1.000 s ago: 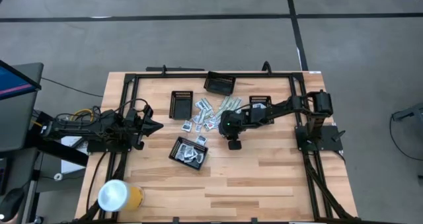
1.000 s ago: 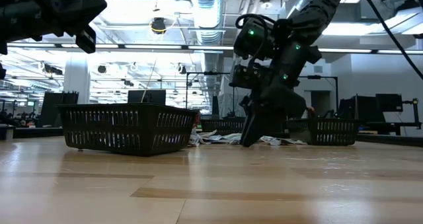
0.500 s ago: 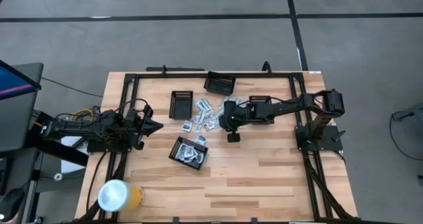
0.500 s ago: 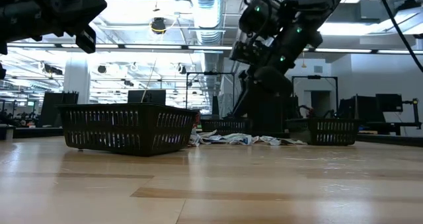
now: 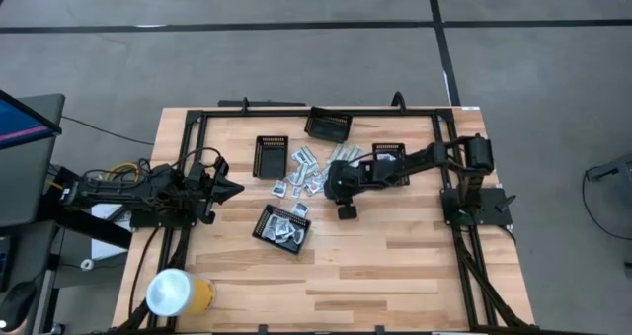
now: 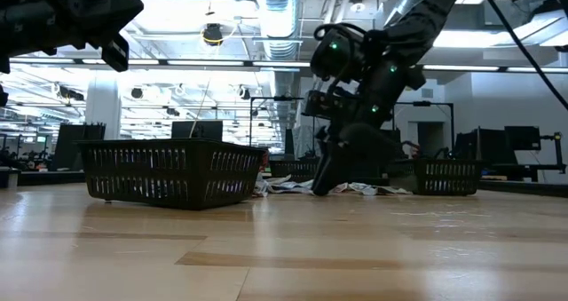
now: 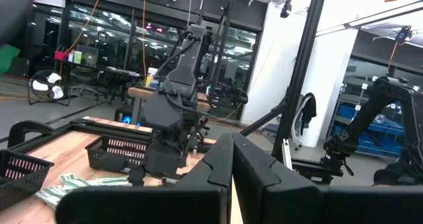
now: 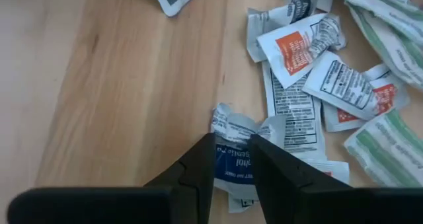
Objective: Pick & Place First Aid Supplies
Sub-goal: Put the white alcohol pad into the right black bin
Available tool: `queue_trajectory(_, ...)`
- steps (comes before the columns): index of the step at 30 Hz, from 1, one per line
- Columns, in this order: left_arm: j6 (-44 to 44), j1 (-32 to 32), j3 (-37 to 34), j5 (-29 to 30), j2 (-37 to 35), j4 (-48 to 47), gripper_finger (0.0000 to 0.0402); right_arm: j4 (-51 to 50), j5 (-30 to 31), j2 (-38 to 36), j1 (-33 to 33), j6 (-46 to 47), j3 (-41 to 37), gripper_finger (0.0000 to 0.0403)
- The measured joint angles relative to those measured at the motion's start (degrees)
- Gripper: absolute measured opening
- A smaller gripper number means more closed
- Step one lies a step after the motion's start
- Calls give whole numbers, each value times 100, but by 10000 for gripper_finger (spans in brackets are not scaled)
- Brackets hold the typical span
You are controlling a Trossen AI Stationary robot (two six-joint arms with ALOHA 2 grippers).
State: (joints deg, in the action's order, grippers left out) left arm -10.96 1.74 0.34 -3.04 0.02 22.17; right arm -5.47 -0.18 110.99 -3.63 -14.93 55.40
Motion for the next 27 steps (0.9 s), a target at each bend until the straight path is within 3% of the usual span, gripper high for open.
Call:
queue_trajectory(4,0,1,0,-1,0,-2,8,-43,17,31,21,179,0,78)
queue_trajectory(10,0,0,0,-1,0,-2,8,-236,-279,-41,-37,148,-1,9)
queue_trajectory(17,-2,0,0,1,-1,-2,8,-1036,-244,-545,-78,233,216,3)
queue_trajectory(27,0,0,0,1,-1,2,8,-1558,608,-1808,-262,-47,371,1)
